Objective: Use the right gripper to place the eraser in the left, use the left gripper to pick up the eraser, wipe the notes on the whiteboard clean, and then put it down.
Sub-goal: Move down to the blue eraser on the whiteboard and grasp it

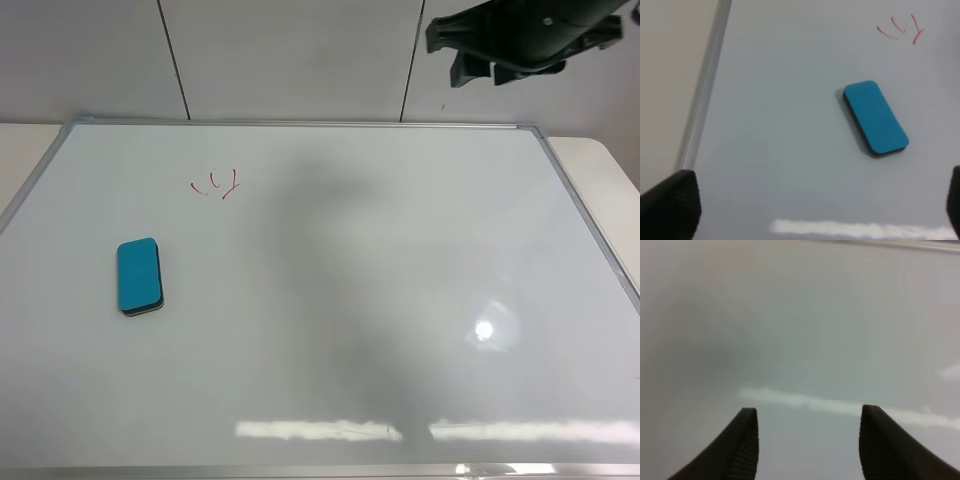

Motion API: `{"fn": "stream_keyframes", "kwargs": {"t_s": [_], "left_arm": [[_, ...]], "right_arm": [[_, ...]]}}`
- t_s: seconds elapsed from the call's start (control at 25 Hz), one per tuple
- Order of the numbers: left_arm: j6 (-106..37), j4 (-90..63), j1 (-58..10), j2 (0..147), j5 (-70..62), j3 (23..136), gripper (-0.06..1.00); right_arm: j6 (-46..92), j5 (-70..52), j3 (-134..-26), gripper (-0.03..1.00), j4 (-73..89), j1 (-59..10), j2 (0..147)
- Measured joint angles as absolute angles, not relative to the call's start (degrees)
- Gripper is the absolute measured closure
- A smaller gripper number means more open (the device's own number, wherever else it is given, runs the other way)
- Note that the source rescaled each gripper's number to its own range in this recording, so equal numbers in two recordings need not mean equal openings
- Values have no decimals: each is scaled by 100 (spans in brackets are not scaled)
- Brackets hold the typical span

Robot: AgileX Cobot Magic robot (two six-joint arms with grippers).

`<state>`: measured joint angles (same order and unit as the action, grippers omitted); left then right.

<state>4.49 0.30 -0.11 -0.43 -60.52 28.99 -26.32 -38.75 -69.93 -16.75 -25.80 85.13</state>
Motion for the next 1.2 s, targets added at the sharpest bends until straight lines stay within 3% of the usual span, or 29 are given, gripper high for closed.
{"fn": "stream_keyframes", "kwargs": {"t_s": [0.08,0.32,0.4,0.84,1.2], "left_arm": [[449,30,-11,-43,-6052,2899,-6],[449,30,-11,-43,-6052,2899,-6],[449,30,-11,-43,-6052,2899,-6],[449,30,-11,-43,-6052,2899,-6],[449,30,-11,-43,-6052,2899,-6]], "right_arm": [[-2624,-3800,-6712,44,-1688,-2361,8121],[-2488,-3606,-5815,5,-1687,-1561,7053],[-2482,-3453,-5491,0,-1687,-1233,6739],[-2189,-3821,-4665,-3,-1533,-106,4961],[-2043,-4821,-4543,-3,-1697,-15,3087]]}}
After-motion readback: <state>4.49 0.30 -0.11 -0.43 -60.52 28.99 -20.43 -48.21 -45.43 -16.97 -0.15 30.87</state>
